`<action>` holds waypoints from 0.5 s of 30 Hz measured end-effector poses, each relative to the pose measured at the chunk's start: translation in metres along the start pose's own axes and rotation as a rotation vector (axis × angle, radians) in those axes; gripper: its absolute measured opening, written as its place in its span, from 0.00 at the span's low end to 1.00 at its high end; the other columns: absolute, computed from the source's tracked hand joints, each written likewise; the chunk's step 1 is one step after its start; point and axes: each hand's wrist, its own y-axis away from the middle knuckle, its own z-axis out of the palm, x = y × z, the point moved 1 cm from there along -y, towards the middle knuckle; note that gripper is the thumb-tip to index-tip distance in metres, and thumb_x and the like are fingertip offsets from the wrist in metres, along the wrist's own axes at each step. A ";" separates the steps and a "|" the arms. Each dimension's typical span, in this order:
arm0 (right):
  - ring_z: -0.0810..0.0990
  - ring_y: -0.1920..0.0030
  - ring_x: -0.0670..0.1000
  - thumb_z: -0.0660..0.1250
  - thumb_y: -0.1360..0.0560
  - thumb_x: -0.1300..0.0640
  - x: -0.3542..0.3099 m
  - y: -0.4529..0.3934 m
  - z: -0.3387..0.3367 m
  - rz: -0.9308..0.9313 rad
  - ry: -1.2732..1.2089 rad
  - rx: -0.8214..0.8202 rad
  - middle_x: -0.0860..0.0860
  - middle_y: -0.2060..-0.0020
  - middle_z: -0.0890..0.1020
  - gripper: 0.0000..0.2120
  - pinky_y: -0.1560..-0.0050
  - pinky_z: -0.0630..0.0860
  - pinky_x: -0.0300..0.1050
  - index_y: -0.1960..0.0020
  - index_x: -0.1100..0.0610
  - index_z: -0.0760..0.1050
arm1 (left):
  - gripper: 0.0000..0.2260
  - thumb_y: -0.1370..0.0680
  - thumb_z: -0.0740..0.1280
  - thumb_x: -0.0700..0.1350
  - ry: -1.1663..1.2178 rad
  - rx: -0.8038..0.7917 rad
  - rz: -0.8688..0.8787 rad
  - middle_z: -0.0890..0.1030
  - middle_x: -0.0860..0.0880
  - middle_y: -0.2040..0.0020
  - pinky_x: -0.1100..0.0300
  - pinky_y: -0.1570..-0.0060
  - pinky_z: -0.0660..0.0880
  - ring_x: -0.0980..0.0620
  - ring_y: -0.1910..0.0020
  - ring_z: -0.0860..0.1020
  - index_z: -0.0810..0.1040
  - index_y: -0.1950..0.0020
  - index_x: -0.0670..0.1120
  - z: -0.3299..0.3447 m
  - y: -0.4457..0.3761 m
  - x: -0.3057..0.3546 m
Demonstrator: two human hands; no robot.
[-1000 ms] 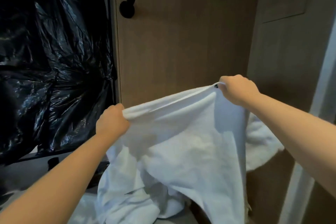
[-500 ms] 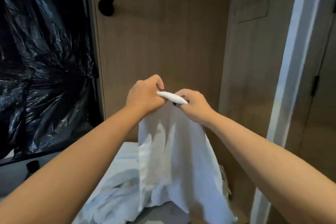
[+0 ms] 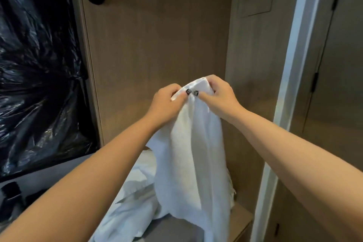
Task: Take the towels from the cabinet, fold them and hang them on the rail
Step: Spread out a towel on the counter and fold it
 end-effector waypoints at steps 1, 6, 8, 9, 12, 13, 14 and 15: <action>0.77 0.55 0.48 0.68 0.27 0.61 -0.002 -0.004 -0.005 0.001 -0.009 0.020 0.45 0.57 0.79 0.07 0.56 0.71 0.41 0.49 0.55 0.77 | 0.09 0.22 0.67 0.49 -0.017 0.017 0.039 0.76 0.55 0.65 0.64 0.66 0.65 0.59 0.66 0.72 0.78 0.58 0.47 0.000 -0.004 0.009; 0.75 0.58 0.46 0.66 0.27 0.51 -0.003 -0.012 -0.032 0.128 -0.134 0.123 0.44 0.58 0.75 0.09 0.57 0.72 0.42 0.50 0.54 0.73 | 0.16 0.32 0.77 0.57 -0.189 -0.222 0.033 0.75 0.56 0.68 0.65 0.70 0.64 0.58 0.69 0.70 0.76 0.64 0.48 -0.009 -0.007 -0.001; 0.76 0.59 0.45 0.73 0.31 0.44 -0.002 -0.003 -0.047 0.046 0.091 0.044 0.45 0.58 0.77 0.20 0.60 0.73 0.41 0.47 0.53 0.70 | 0.17 0.33 0.76 0.58 -0.296 -0.397 -0.019 0.75 0.52 0.70 0.61 0.68 0.64 0.56 0.70 0.69 0.77 0.66 0.46 -0.011 0.001 -0.032; 0.77 0.60 0.47 0.75 0.33 0.43 0.002 0.002 -0.053 0.027 0.254 -0.044 0.47 0.58 0.77 0.25 0.61 0.74 0.43 0.46 0.53 0.68 | 0.17 0.33 0.74 0.59 -0.304 -0.427 -0.047 0.76 0.51 0.70 0.60 0.67 0.66 0.56 0.69 0.70 0.78 0.66 0.47 -0.014 0.004 -0.048; 0.77 0.58 0.54 0.72 0.27 0.49 0.020 0.008 -0.071 0.086 0.394 -0.025 0.53 0.56 0.79 0.19 0.62 0.72 0.47 0.45 0.56 0.67 | 0.11 0.24 0.70 0.53 -0.214 -0.288 -0.111 0.78 0.53 0.65 0.60 0.63 0.68 0.52 0.63 0.74 0.80 0.63 0.48 -0.023 0.003 -0.066; 0.77 0.57 0.54 0.68 0.24 0.52 0.021 0.003 -0.078 0.103 0.355 0.105 0.54 0.54 0.79 0.13 0.62 0.70 0.45 0.45 0.57 0.68 | 0.10 0.21 0.68 0.50 -0.236 -0.162 -0.075 0.78 0.53 0.62 0.60 0.61 0.67 0.51 0.59 0.75 0.80 0.60 0.49 -0.026 -0.002 -0.063; 0.77 0.56 0.53 0.64 0.21 0.55 0.019 -0.003 -0.086 0.117 0.299 0.260 0.54 0.54 0.79 0.08 0.62 0.69 0.41 0.45 0.58 0.70 | 0.08 0.20 0.66 0.48 -0.227 -0.025 -0.033 0.78 0.52 0.60 0.59 0.60 0.67 0.50 0.57 0.75 0.80 0.58 0.48 -0.029 -0.006 -0.052; 0.75 0.57 0.51 0.60 0.19 0.56 0.017 -0.008 -0.093 0.112 0.239 0.412 0.53 0.55 0.78 0.06 0.63 0.68 0.36 0.47 0.58 0.72 | 0.08 0.19 0.65 0.48 -0.155 0.116 0.009 0.78 0.52 0.59 0.59 0.61 0.67 0.50 0.58 0.75 0.80 0.56 0.47 -0.030 -0.009 -0.038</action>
